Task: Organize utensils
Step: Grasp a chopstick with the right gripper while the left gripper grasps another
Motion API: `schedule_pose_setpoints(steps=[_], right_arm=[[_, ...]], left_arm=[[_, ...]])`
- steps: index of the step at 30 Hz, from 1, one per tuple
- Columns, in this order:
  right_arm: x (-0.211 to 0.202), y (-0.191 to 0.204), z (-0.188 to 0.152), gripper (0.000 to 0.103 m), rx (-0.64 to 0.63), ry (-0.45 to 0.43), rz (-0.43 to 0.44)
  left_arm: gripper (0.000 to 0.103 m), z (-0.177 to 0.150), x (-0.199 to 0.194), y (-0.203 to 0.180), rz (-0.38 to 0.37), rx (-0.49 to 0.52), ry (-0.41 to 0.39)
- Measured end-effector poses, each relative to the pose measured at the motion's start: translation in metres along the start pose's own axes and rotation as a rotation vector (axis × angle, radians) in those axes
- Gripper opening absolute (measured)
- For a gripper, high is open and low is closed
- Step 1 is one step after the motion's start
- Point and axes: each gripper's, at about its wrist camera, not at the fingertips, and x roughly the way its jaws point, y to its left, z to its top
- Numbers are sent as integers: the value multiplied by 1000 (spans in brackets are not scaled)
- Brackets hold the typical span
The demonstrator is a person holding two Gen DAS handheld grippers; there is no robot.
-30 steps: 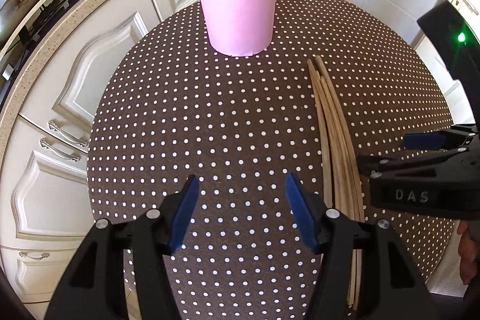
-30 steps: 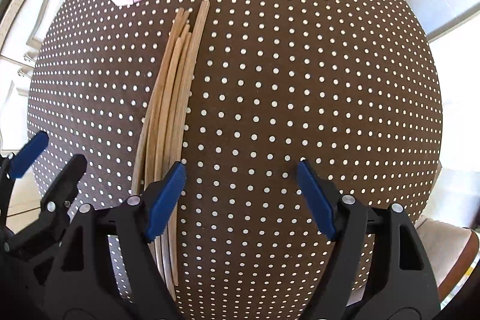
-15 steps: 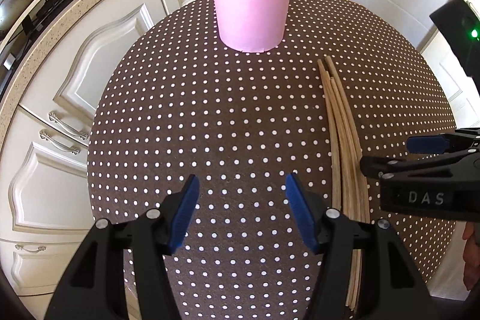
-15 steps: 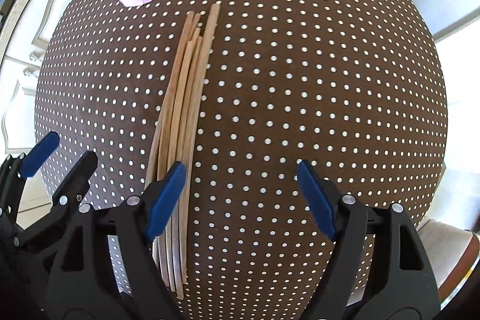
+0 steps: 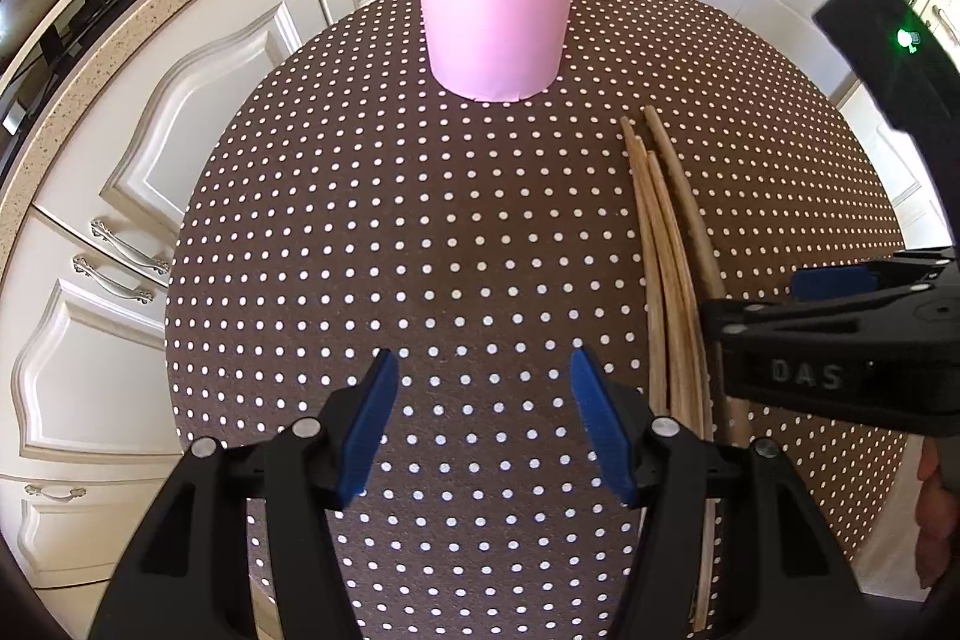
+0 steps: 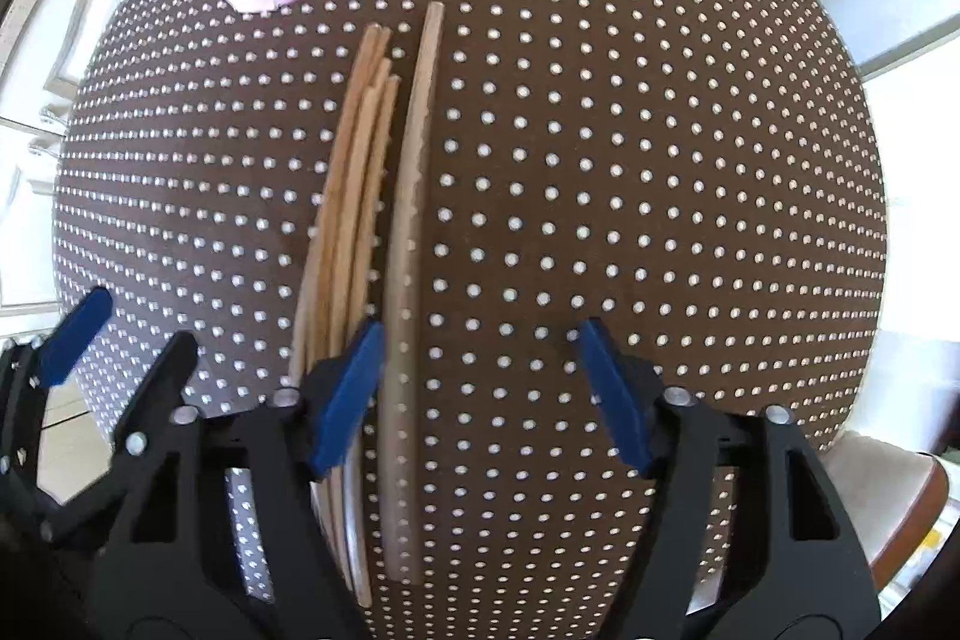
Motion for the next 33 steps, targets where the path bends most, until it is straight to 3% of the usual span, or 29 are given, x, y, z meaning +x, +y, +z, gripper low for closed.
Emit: schedule_pose_setpoints(steps=[2,3,4,9,14,16,25,28,33], right_arm=[[5,0,3,58,11,14,2],[4,1,5,49,10,5,1],[2,1,7,34,9,-8,-1],[-3,-16,17,7,38,-42,31],[-3,-53,20,6,159,-36,216],[-2,-60,21,6,194,-30,251],[-4,-63,32,6,207,-45,276],[-5,-67,19,6,214,-44,285],[-9,-85,17,6,218,-46,296]], left_arm=[[60,2,0,-1,-2,0,-2],[60,3,0,-1,-4,1,-3],[60,4,0,-2,-7,1,-4],[60,9,3,-3,-49,0,6],[60,14,10,-10,-109,3,37],[60,16,14,-17,-109,23,46],[64,24,29,-38,-87,74,63],[66,27,33,-42,-85,72,66],[67,40,41,-54,9,101,59]])
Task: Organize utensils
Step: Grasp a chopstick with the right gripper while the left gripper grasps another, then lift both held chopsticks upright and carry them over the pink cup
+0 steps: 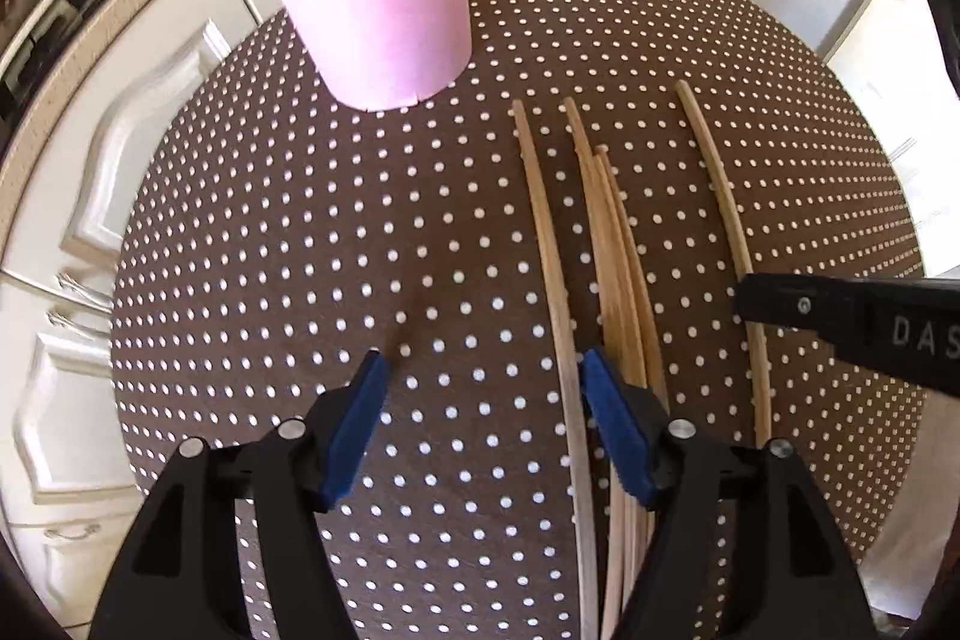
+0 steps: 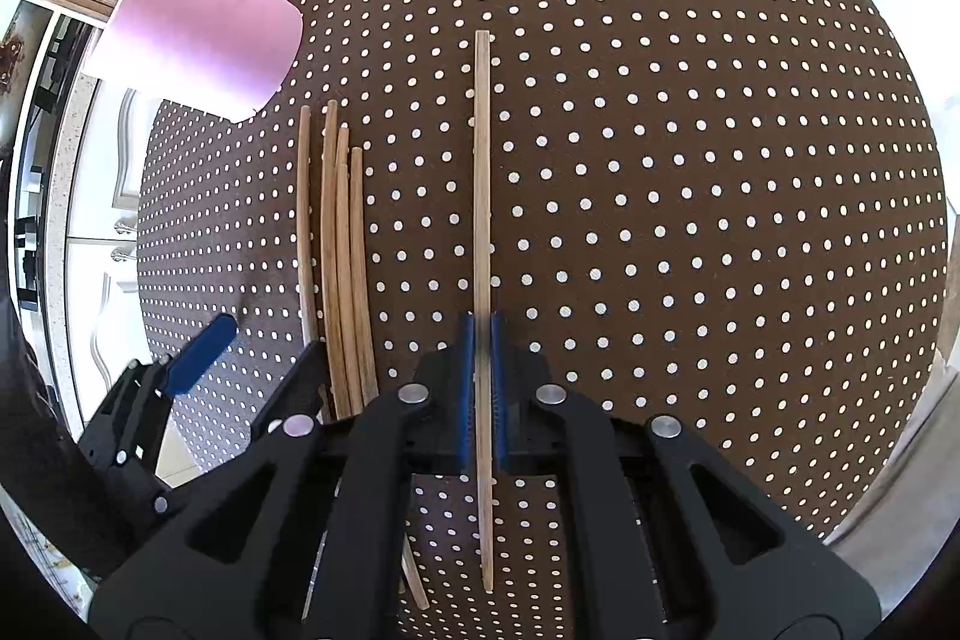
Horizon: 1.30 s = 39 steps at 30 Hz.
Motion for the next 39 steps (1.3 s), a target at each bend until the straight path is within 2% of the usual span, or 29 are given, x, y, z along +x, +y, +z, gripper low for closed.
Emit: schedule_pose_setpoints(steps=[2,4,5,6,7,10,14,21,31,36,39], right_arm=[[0,0,-1,6,6,-3,6],[1,2,-3,6,17,-8,13],[0,0,-3,6,30,-14,21],[-1,-1,-2,6,30,-16,23],[-2,-2,-2,6,26,-17,22],[-2,-1,-2,6,22,-21,23],[-8,0,-6,6,34,-40,59],[-43,-10,-14,6,9,-115,77],[-112,-17,-28,6,-46,-262,122],[-150,-12,-34,6,-57,-335,159],[-176,-1,-32,6,-77,-401,169]], left_arm=[[67,4,2,-2,2,-12,3],[57,8,2,-1,-20,-44,-4],[38,9,1,0,-19,-45,-12],[11,10,0,0,-21,-36,-16],[7,14,1,-1,-37,-32,-11],[6,19,2,5,-79,-72,-2],[6,21,-4,20,-99,-133,-25],[6,22,-30,30,-95,-189,-102],[6,-15,-93,57,-72,-235,-228],[6,-22,-129,61,-56,-261,-299],[6,-19,-154,63,-31,-274,-369]])
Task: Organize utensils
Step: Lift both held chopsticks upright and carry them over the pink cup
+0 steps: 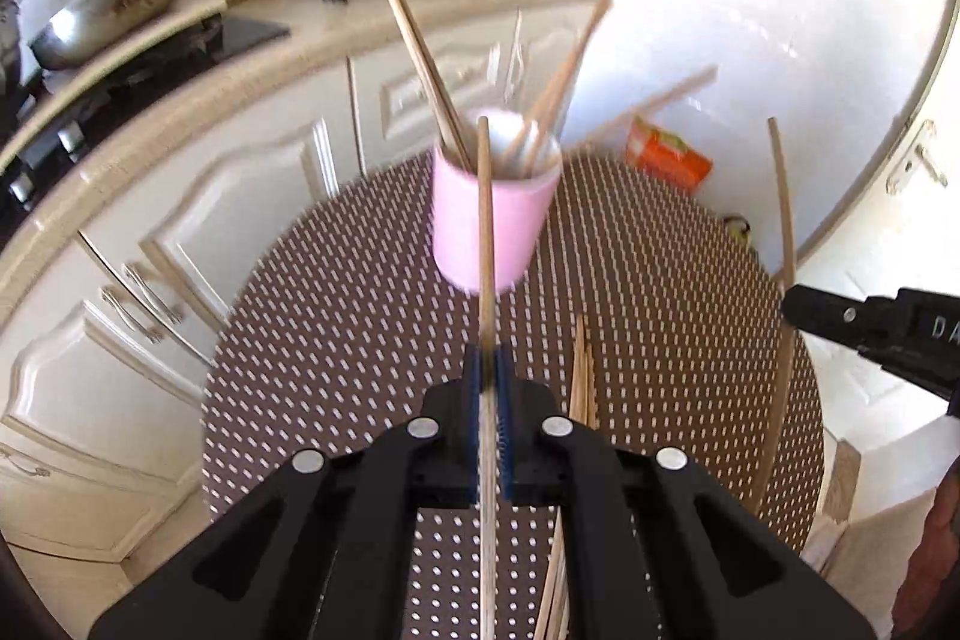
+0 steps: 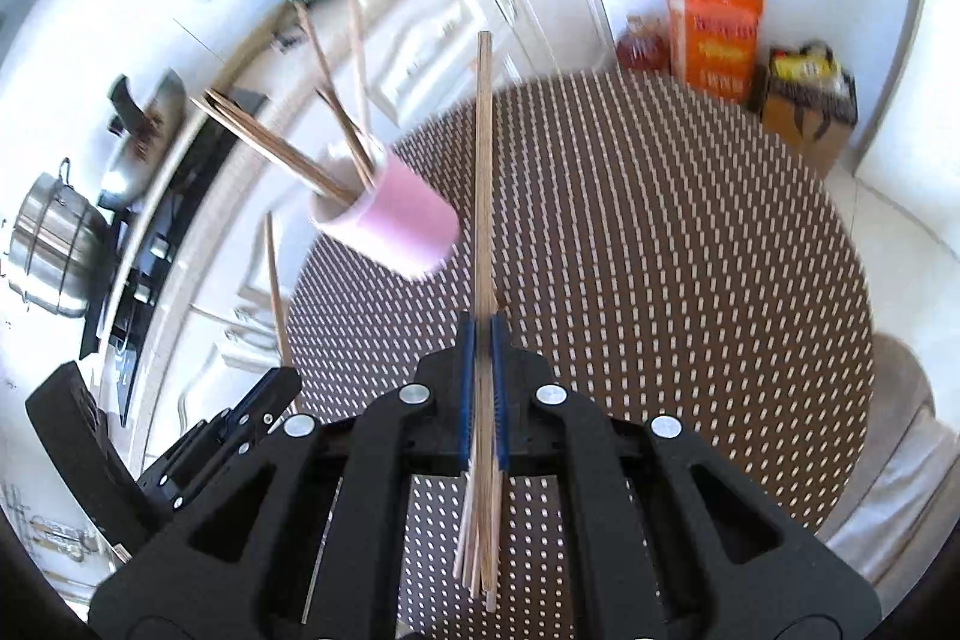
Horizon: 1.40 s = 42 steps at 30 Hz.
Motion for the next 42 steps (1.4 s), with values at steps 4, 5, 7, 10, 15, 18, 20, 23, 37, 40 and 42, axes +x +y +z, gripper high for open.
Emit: schedule_pose_setpoints(steps=[4,5,7,10,15,18,20,23,37,40,42], right_arm=[[-23,14,20,6,-27,-81,25],[-29,22,25,6,-41,-109,29],[-39,37,35,6,-68,-160,33],[-49,52,50,6,-95,-227,49],[-51,76,72,6,-130,-331,71],[-51,87,81,6,-152,-387,77],[-48,92,88,6,-155,-413,95],[-38,97,95,6,-154,-451,113],[34,96,97,6,-203,-618,154],[47,94,94,6,-235,-644,155],[53,94,92,6,-259,-651,159]], left_arm=[[6,22,-12,-2,3,-26,-80],[6,29,-16,0,0,-38,-103],[6,41,-22,3,-6,-59,-143],[6,63,-32,3,-9,-87,-217],[6,94,-40,9,-27,-130,-306],[6,115,-42,12,-48,-167,-357],[6,126,-41,13,-54,-178,-386],[6,140,-36,14,-63,-193,-416],[6,160,21,22,-139,-188,-573],[6,157,35,26,-155,-175,-598],[6,154,43,28,-166,-166,-615]])
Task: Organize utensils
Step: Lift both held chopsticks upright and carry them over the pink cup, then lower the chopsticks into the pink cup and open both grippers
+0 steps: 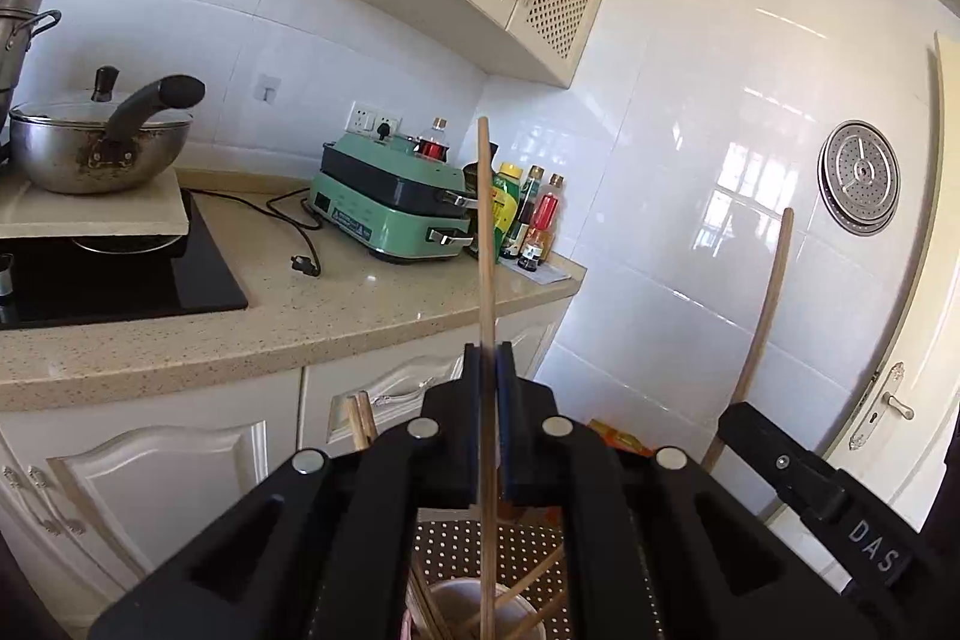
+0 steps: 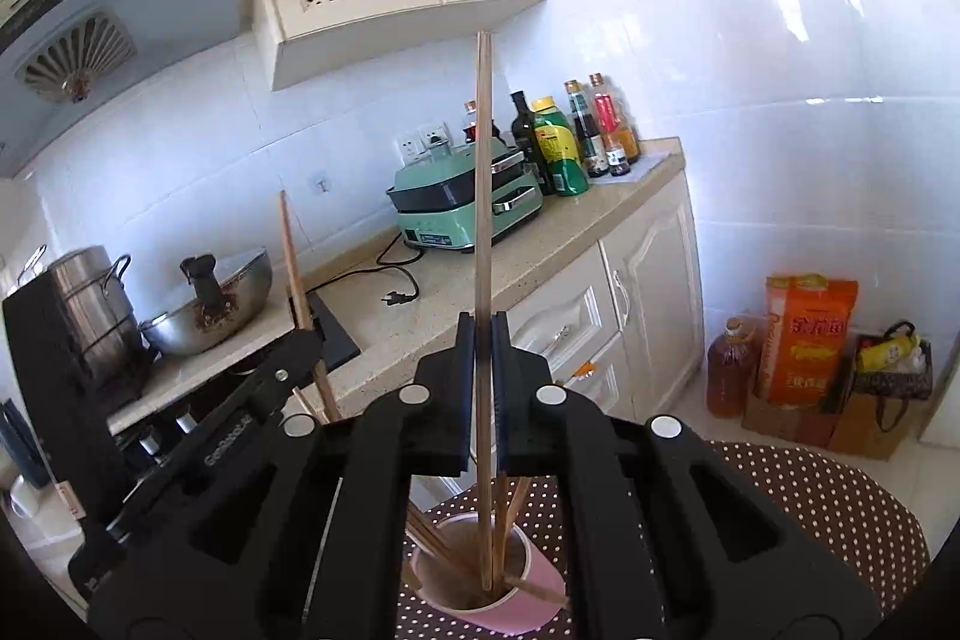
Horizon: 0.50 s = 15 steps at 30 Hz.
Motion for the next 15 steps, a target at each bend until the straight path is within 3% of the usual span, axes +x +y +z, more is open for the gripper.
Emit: schedule_pose_setpoints(steps=[8,15], right_arm=[[13,-1,-35,6,-27,11,23],[19,4,-58,6,-53,51,40]], left_arm=[[6,-32,2,7,-23,50,-26],[6,-60,3,8,-18,137,14]])
